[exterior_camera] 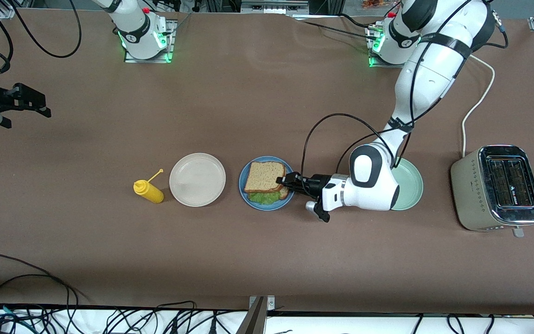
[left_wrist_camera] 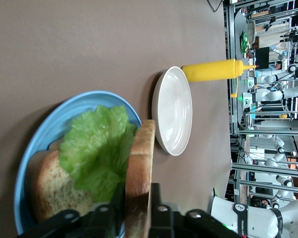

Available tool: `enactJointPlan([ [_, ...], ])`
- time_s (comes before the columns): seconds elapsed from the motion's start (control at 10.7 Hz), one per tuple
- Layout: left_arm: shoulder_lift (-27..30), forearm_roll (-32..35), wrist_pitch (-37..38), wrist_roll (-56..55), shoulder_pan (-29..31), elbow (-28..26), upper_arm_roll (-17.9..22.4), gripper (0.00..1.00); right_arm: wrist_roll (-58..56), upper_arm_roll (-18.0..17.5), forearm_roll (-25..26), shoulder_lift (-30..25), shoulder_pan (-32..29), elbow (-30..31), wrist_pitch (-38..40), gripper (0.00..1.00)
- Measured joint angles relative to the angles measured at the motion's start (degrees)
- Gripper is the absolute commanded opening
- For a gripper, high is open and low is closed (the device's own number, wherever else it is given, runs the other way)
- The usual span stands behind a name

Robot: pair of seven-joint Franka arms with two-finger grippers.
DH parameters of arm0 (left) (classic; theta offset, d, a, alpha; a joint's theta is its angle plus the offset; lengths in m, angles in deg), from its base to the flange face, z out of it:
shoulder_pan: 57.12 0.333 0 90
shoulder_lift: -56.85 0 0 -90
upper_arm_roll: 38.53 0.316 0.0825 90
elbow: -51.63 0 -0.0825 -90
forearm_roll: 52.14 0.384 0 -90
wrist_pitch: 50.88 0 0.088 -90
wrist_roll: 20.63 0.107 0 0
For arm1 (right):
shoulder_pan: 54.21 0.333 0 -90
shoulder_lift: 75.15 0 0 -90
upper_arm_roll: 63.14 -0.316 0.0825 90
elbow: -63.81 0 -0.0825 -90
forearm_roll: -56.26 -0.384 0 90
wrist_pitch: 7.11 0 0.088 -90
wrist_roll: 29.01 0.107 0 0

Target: Make sandwich in blue plate with both arms

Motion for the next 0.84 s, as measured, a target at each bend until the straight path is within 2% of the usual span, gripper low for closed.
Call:
enactJointPlan([
  [0.47,0.0,1.5,-0.5,3.2,0.1,1.4,1.8,1.00,0.0,0.0,0.0,0.1,0.1,0.0,0.0,1.00],
  [0.75,0.7,10.8,-0.6,2.7,0.2,3.4,2.3,1.00,0.0,0.2,0.0,0.9,0.0,-0.5,-0.2,1.00],
  [0.84,1.5,16.1,-0.7,1.9,0.3,3.7,2.6,1.00,0.0,0.3,0.0,1.2,0.0,-0.9,-0.2,1.00],
])
